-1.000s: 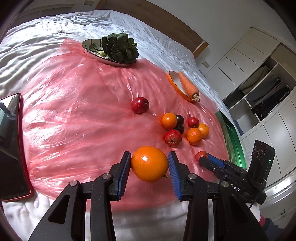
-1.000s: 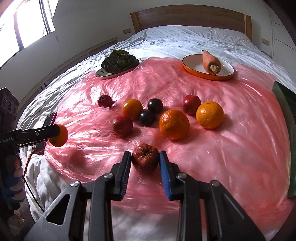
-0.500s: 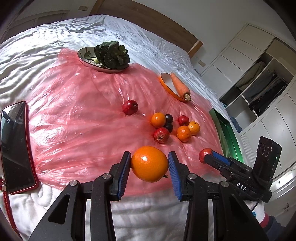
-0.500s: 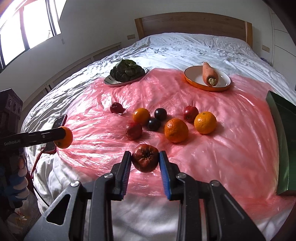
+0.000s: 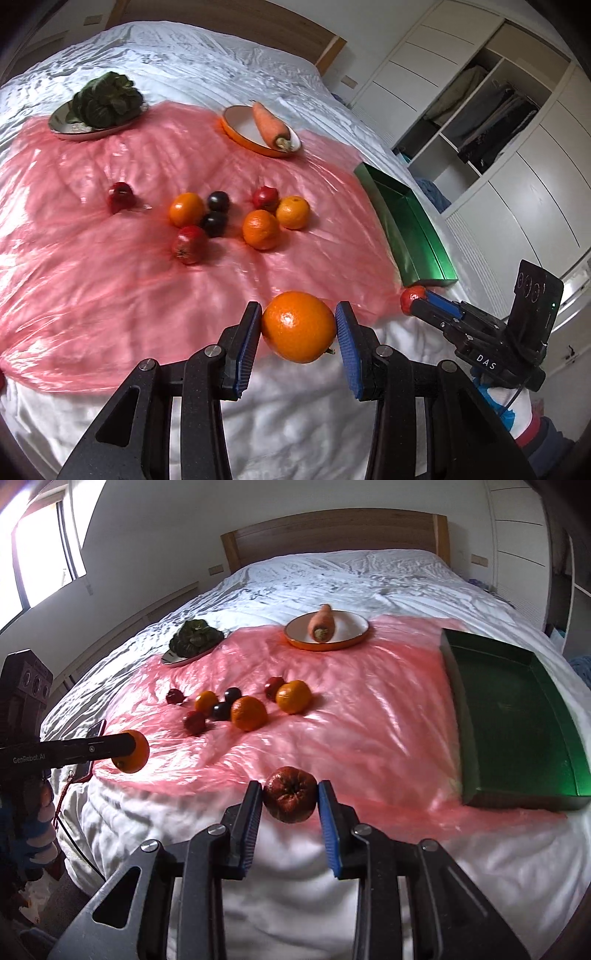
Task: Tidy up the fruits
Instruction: 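Lift the orange with the left gripper while the right gripper carries the tomato toward the green tray, then lower the orange into the green tray and open the left gripper while the right gripper releases the tomato there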
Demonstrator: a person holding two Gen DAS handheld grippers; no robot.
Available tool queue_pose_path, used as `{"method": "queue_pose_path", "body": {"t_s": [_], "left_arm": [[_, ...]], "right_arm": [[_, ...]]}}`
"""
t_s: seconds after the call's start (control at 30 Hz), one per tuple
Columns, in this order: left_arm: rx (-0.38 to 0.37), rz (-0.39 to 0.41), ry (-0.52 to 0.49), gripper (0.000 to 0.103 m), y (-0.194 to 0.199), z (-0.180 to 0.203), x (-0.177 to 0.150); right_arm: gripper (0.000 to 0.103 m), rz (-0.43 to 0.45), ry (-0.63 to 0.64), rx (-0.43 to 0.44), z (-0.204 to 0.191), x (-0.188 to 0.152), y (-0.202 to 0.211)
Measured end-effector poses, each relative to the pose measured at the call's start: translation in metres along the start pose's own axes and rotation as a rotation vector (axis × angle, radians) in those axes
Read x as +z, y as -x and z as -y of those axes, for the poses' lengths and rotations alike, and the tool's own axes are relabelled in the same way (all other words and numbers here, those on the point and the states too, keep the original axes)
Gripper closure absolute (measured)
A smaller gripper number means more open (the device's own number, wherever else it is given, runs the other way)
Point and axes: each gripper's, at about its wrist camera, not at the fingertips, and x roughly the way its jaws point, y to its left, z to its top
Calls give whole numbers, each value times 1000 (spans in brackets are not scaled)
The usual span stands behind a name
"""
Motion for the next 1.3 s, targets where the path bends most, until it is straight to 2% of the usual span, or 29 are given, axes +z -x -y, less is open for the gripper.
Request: {"method": "queue_pose_path", "body": {"t_s": [0.13,0.17,0.33,0.6,0.8,1.0,1.3], "left_arm": [[-54,-46,-63,67,-30,42,8],[-68,-56,-78,67,-37,53,10],[-131,-104,-149,67,-76,105,22],[-195,-140,-265,67,-144,186,55],[-142,-141,-343,67,-198,224,82],[-44,-165,-364,67,-251,229,99],[41,-186,-413,66,-279,234,88]], "right_arm": [[7,26,-62,-76,44,-7,21],[7,26,-62,-76,44,-7,21],[7,77,-132,-181,109,-9,44],[7,117,-170,-297,185,8,40],[7,129,-226,-343,239,25,19],[7,110,-256,-364,275,40,-10],[6,77,-276,-389,289,38,-36]]}}
